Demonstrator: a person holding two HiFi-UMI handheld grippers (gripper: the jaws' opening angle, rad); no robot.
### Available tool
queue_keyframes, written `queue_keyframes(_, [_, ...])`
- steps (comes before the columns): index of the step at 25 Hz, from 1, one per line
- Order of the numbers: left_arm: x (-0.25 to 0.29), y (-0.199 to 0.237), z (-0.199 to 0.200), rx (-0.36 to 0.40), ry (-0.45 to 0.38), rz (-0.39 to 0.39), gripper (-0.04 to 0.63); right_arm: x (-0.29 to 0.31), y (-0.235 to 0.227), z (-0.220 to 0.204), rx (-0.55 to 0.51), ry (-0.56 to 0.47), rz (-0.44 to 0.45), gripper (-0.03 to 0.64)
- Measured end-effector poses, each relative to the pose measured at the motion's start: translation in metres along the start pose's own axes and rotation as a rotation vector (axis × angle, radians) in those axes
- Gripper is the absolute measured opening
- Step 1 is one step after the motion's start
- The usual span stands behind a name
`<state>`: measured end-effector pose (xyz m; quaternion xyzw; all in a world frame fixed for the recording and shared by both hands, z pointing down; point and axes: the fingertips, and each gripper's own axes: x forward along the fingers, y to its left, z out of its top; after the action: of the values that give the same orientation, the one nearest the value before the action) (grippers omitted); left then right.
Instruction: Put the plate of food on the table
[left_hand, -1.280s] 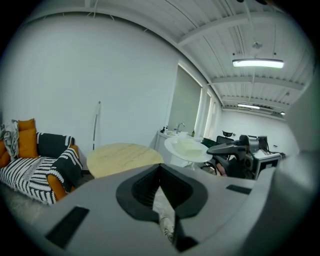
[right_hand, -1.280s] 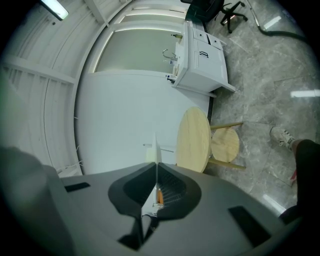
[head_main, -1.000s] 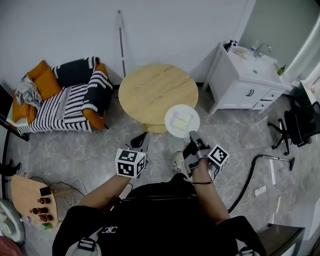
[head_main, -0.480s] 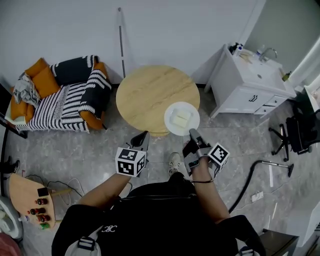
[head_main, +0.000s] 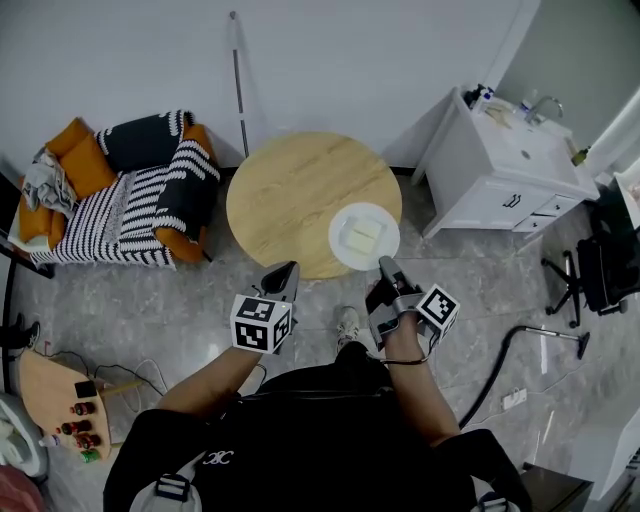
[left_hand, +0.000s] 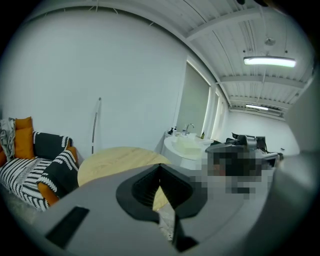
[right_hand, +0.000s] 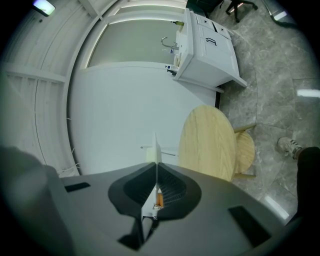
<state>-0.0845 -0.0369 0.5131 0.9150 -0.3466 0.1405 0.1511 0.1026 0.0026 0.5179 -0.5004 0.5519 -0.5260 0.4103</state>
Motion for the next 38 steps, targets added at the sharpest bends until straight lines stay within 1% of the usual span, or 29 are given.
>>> queue_keyframes(6, [0.023, 0.012, 0.012, -0.002, 0.012, 0.011, 0.006, 0.03, -0.007, 0.017, 0.015, 0.017, -0.014, 0.018])
queue_keyframes(14, [0.042, 0.025, 0.028, -0.01, 0.007, 0.045, 0.006, 0.061, 0.002, 0.031, -0.001, 0.057, 0.001, 0.018])
queue_keyframes(18, [0.072, 0.033, 0.046, -0.016, 0.01, 0.048, 0.006, 0.09, 0.009, 0.051, -0.014, 0.076, 0.002, 0.018])
queue_keyframes(28, [0.121, 0.025, 0.059, -0.035, 0.023, 0.042, 0.006, 0.114, 0.004, 0.094, -0.016, 0.092, -0.017, 0.018])
queue_keyframes(38, [0.156, 0.031, 0.074, -0.053, 0.027, 0.082, 0.006, 0.143, -0.001, 0.122, -0.02, 0.148, -0.026, 0.018])
